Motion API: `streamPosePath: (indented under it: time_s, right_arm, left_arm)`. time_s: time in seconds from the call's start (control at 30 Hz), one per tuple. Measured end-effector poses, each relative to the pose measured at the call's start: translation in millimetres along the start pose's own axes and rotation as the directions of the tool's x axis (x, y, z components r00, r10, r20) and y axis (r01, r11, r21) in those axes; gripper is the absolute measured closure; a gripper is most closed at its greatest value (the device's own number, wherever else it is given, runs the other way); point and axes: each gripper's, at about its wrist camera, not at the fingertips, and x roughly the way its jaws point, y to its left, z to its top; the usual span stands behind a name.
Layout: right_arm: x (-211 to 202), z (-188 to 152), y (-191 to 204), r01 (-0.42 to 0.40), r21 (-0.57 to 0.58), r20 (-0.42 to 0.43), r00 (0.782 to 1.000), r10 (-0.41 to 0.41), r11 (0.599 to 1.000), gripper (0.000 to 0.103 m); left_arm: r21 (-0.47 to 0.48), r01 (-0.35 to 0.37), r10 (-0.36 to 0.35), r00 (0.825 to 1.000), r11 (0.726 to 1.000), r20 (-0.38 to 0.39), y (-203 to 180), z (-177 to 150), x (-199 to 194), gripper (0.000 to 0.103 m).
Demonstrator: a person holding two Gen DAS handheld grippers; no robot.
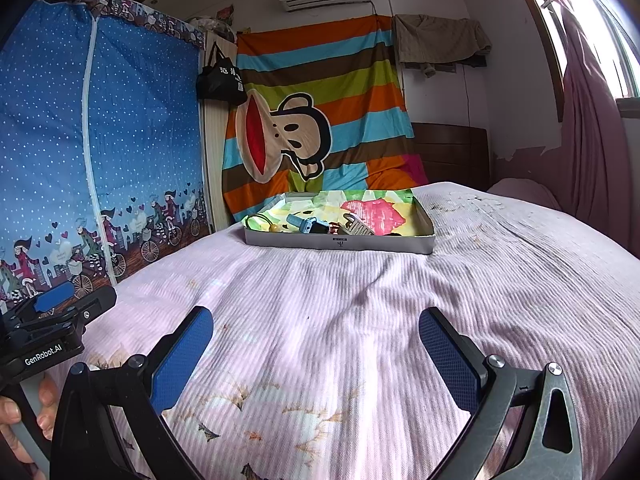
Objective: Organize jewelry
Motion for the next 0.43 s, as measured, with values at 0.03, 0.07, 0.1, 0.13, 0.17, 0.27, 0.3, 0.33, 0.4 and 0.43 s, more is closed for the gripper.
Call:
streamPosePath:
  time_s: [0.03,0.07,0.1,0.13,0.17,0.27,0.3,0.33,0.4,0.43]
  right_arm:
    - [0.1,0.2,0.3,0.0,0.0,0.0,1.0,0.0,1.0,0.0]
    - [0.0,0.0,0.0,0.0,0.0,0.0,1.0,0.0,1.0,0.0]
    - [0.3,0.3,0.7,0.0,0.0,0.001,1.0,0.0,1.0,0.0]
    - [0.3,0.3,0.6,0.0,0.0,0.0,1.0,0.0,1.0,0.0]
    - [0.0,-0.1,-0.1,0.0,0.0,0.0,1.0,0.0,1.0,0.0]
    - [0.0,-0.1,-0.2,0.0,0.0,0.0,1.0,0.0,1.0,0.0]
    - [0.3,0.2,0.5,0.0,0.0,0.0,1.0,0.0,1.0,0.0]
    - [0.1,0.0,0.2,0.0,0.0,0.0,1.0,0.0,1.0,0.0]
    - [0.4,0.1,0.6,0.0,-0.001,0.0,1.0,0.0,1.0,0.0]
    - [0.2,0.0,0.1,0.0,-0.001,-0.001,1.0,0.0,1.0,0.0]
  left_arm:
    - [0.001,0.0,0.0,1.0,1.0,0.001,0.1,0.1,-0.2,0.008]
    - [0.003,-0.001,0.001,1.0,1.0,0.002,-0.1,0.0,-0.4,0.008]
    - [0.005,-0.001,0.001,1.0,1.0,0.003,-0.2,-0.1,-0.7,0.008]
    - [0.006,-0.001,0.001,1.0,1.0,0.004,-0.3,-0.4,-1.1,0.008]
    - [0.007,-0.002,0.001,1.0,1.0,0.004,-0.6,-0.6,-1.2,0.008]
    - [0.006,-0.002,0.002,1.0,1.0,0.004,-0.9,-0.9,-1.5,0.008]
    - [0.005,-0.002,0.002,1.0,1.0,0.004,-1.0,-0.9,-1.5,0.008]
    - [0.006,-0.001,0.001,1.0,1.0,0.003,-0.7,-0.8,-1.4,0.008]
    - [0.005,-0.002,0.002,1.0,1.0,0.004,-0.8,-0.9,-1.4,0.008]
    - [0.004,-0.002,0.002,1.0,1.0,0.002,-0.4,-0.8,-1.7,0.008]
